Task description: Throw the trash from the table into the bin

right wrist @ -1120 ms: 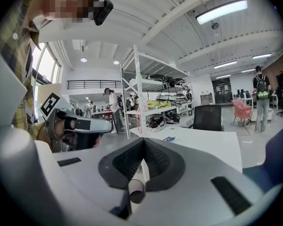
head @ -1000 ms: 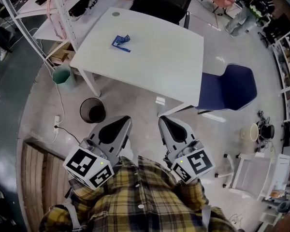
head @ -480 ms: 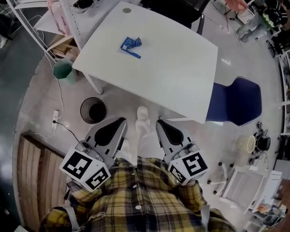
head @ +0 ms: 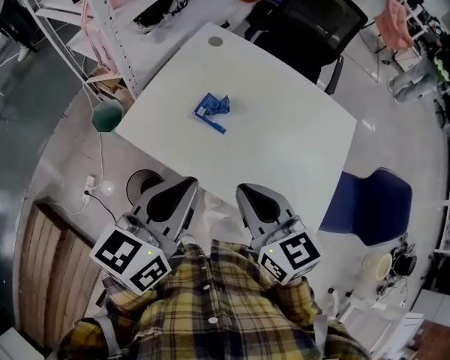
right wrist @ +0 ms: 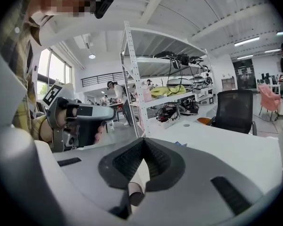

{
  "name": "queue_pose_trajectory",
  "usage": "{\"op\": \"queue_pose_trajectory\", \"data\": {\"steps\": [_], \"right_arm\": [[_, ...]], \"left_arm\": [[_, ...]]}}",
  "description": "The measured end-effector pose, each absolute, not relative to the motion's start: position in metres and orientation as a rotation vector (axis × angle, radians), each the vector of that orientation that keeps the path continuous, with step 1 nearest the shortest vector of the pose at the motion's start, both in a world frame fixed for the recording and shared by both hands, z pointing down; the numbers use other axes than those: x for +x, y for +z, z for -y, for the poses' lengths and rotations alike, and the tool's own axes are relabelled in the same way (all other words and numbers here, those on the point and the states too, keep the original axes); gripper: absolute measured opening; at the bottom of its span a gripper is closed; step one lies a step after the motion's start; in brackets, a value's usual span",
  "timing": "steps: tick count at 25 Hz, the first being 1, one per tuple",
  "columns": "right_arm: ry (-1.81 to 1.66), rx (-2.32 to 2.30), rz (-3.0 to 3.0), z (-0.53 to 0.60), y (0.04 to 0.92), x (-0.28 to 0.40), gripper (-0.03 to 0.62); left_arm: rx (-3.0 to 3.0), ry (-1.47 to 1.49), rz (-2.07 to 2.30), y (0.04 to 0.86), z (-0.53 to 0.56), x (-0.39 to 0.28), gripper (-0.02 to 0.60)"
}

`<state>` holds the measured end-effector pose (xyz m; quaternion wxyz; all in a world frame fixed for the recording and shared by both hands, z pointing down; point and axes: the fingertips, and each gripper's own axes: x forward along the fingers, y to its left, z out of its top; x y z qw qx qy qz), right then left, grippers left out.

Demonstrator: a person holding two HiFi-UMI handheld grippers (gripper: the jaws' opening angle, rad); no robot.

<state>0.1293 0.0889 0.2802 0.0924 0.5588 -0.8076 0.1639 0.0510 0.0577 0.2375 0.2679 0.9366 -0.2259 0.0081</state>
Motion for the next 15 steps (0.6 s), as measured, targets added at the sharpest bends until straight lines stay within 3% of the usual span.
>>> {"op": "queue_pose_trajectory", "data": {"steps": [15], "right_arm": [[0.478,1.454,2.52,0.028,0.29,0.216,-0.002]], "left_arm": [[2.47,0.099,0.831,0.249,0.016,0.123,0.008]]}}
